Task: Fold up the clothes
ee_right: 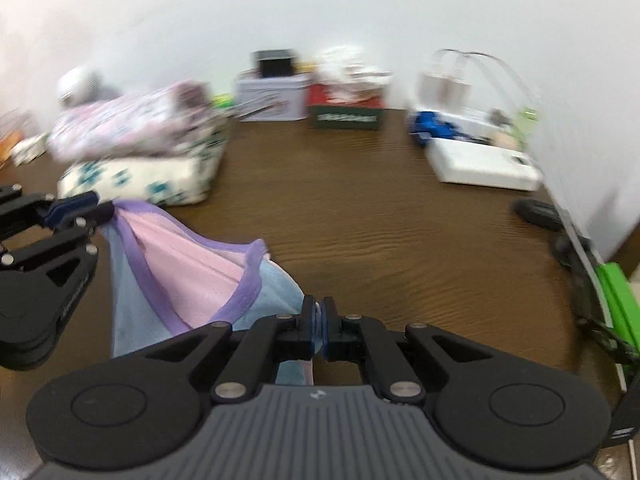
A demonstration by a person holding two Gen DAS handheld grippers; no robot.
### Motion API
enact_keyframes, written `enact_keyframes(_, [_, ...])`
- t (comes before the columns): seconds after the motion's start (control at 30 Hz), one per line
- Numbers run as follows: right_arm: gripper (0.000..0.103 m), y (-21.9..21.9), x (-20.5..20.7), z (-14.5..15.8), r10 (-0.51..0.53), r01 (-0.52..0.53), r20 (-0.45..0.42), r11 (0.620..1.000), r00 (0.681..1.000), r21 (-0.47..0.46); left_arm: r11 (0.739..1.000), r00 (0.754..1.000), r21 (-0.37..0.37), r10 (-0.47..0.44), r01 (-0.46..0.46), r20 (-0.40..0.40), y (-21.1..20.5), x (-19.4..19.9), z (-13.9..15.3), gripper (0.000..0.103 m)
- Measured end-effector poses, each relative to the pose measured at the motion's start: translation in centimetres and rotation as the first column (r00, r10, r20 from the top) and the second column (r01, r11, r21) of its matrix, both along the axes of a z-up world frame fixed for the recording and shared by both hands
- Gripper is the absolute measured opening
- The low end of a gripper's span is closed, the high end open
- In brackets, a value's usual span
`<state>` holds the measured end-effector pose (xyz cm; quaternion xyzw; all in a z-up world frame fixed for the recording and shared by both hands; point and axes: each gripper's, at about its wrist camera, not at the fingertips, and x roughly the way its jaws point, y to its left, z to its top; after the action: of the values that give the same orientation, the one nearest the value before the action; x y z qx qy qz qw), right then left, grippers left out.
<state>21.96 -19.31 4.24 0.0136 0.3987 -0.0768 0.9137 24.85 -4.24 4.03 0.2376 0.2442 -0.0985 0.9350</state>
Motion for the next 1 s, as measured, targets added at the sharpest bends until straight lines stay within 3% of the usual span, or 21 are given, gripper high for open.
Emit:
enact_keyframes(0.07, [0.003,-2.1,-0.2,0.2,-0.061,0.061,0.005,0.998,0.998,0.018,1.0,1.0,-0.027,-0.003,0.003,-0.006,-0.2,-0.6,0.7,0.019])
enact_keyframes(0.13, [0.005,-3.7,-1.0,0.5,-0.054,0.055,-0.014,0.996,0.998,0.068,0.998,0.999,-0.066,-0.016,0.014,-0.03,0.6,-1.9,1.6,0.03])
enact_keyframes(0.3, [0.037,-6.0,-8.4,4.7,0.061,-0.079,0.128,0.987,0.99,0.141,0.988,0.996,-0.149,0.014,-0.027,-0.088,4.0,-8.7,3.6,0.037])
enact_keyframes(0.4, [0.042,-7.2,-14.0,6.0,0.152,-0.184,0.195,0.97,0.969,0.161,0.981,0.994,-0.193,-0.015,-0.007,-0.112,4.9,-14.5,3.7,0.045])
enact_keyframes(0.53, [0.042,-8.1,-20.5,4.3,0.244,-0.279,0.177,0.937,0.953,0.211,0.957,0.979,-0.29,-0.086,0.029,-0.186,4.8,-21.6,2.6,0.046])
enact_keyframes(0.63, [0.04,-7.2,-24.4,1.8,0.288,-0.313,0.145,0.927,0.947,0.206,0.903,0.948,-0.426,-0.184,0.058,-0.26,4.4,-25.6,1.6,0.047])
enact_keyframes(0.7, [0.033,-6.3,-26.8,0.0,0.31,-0.328,0.12,0.926,0.943,0.186,0.882,0.922,-0.469,-0.227,0.057,-0.315,3.4,-27.4,0.9,0.048])
enact_keyframes(0.83, [0.027,-4.6,-30.4,-2.3,0.304,-0.316,0.1,0.937,0.948,0.149,0.898,0.9,-0.425,-0.277,0.117,-0.337,0.6,-29.9,0.1,0.048])
enact_keyframes(0.93, [0.023,-3.6,-32.0,-3.2,0.315,-0.324,0.085,0.937,0.945,0.13,0.919,0.897,-0.362,-0.284,0.155,-0.338,-0.9,-30.9,-0.5,0.043])
enact_keyframes(1.0, [0.023,-3.0,-32.4,-3.3,0.326,-0.333,0.085,0.939,0.941,0.082,0.928,0.899,-0.335,-0.281,0.165,-0.337,-1.3,-31.8,-0.9,0.022])
